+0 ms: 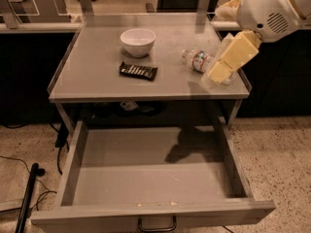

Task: Place rxbar chocolate into top drawer

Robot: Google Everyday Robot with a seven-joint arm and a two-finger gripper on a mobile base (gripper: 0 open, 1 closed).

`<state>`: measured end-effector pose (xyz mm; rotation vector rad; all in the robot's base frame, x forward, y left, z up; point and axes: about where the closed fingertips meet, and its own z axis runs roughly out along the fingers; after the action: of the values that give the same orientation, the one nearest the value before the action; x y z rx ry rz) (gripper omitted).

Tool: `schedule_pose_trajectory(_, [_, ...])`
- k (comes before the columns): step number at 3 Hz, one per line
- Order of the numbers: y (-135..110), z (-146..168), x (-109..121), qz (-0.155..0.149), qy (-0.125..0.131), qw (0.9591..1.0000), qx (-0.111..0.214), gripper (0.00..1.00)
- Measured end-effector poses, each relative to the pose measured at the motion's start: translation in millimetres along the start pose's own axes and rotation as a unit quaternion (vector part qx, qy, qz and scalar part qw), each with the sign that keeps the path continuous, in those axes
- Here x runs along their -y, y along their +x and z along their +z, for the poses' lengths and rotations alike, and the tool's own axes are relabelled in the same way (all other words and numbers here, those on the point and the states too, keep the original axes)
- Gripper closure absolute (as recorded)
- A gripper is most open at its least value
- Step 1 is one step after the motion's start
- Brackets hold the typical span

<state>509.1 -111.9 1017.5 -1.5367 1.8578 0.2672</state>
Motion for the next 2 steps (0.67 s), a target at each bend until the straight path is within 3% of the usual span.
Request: schedule_pose_trajectory(2, [-33,58,38,-0.023,-0.013,0.9981,0.056,0.0])
